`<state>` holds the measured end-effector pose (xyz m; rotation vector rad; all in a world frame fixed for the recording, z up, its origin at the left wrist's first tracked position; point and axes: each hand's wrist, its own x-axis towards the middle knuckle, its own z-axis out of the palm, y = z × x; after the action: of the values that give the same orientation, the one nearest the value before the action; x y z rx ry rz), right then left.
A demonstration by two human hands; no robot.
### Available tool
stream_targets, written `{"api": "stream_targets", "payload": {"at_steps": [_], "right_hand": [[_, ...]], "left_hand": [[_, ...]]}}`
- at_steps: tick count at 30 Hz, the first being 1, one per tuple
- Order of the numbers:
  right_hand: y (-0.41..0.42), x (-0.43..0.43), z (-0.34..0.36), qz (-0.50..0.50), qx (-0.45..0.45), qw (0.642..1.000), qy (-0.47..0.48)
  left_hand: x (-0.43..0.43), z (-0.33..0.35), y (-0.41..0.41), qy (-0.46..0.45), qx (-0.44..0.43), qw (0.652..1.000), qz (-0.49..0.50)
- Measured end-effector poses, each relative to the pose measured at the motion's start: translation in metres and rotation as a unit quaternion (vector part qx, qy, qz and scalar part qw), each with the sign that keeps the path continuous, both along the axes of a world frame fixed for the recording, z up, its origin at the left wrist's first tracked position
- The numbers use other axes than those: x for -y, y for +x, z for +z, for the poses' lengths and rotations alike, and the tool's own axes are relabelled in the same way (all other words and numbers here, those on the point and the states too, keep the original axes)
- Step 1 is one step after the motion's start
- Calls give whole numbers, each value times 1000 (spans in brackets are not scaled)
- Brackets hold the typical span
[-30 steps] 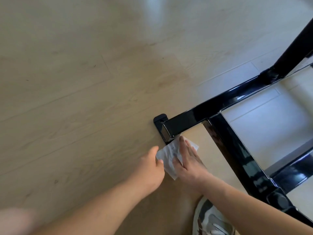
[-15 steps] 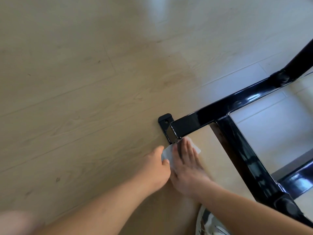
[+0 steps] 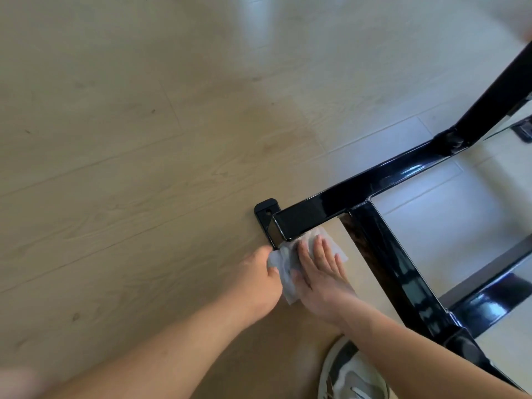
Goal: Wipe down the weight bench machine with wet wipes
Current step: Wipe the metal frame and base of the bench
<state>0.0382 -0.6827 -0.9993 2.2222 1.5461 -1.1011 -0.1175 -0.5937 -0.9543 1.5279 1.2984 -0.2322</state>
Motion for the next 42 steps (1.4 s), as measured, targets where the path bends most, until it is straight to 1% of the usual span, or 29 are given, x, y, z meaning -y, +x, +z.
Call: {"api": "stream_targets", "payload": {"at_steps": [3, 5, 7, 11, 14, 16, 18, 20, 21, 23, 25, 27, 28, 30, 31, 32, 34, 36, 37, 39, 41, 42], "right_hand": [[-10, 7, 5, 61, -18, 998, 7], [-16, 11, 3, 52, -32, 998, 15], [-7, 10, -5, 37, -19, 999, 22], [7, 6, -4, -76, -60, 995, 31], [0, 12, 15, -149, -117, 978, 91], [-4, 22, 35, -195, -130, 963, 133], [-5, 35, 56, -235, -154, 938, 202], [-7, 47, 74, -295, -189, 895, 277], [-8, 55, 80, -320, -192, 873, 313], [-7, 65, 86, -349, -166, 841, 379], [0, 71, 90, -368, -120, 812, 437], [14, 74, 98, -398, -87, 778, 479], [22, 75, 104, -416, -74, 765, 487], [36, 80, 113, -436, -39, 757, 486], [43, 84, 117, -439, -10, 763, 475], [49, 89, 122, -438, 29, 776, 453], [64, 99, 129, -428, 103, 813, 381], [83, 112, 131, -435, 149, 847, 266], [94, 118, 128, -446, 162, 856, 206], [113, 126, 119, -479, 142, 857, 127], [123, 129, 106, -517, 81, 847, 96], [124, 130, 98, -527, 61, 842, 93]], "left_hand": [[2, 0, 2, -13, 5, 1000, 1], [2, 0, 4, -9, 10, 1000, 6], [1, 2, 6, -3, 14, 1000, 6], [3, 5, 7, 15, 11, 999, -30], [0, 8, 13, 63, 15, 996, -55], [-1, 9, 21, 85, 23, 995, -56], [-1, 10, 30, 107, 38, 992, -60], [4, 17, 40, 113, 68, 989, -72], [9, 22, 46, 113, 94, 985, -85], [19, 35, 58, 106, 140, 978, -109], [26, 41, 72, 129, 174, 967, -138], [30, 47, 85, 159, 172, 956, -174], [33, 50, 91, 159, 181, 954, -179], [40, 60, 107, 123, 223, 954, -157], [45, 68, 116, 102, 247, 952, -146], [50, 76, 125, 86, 268, 949, -145], [60, 89, 147, 98, 286, 939, -165], [67, 94, 170, 136, 285, 930, -190], [69, 93, 181, 156, 278, 926, -203], [71, 84, 193, 228, 242, 908, -256], [71, 70, 193, 302, 234, 871, -308], [69, 63, 190, 324, 231, 856, -329]]}}
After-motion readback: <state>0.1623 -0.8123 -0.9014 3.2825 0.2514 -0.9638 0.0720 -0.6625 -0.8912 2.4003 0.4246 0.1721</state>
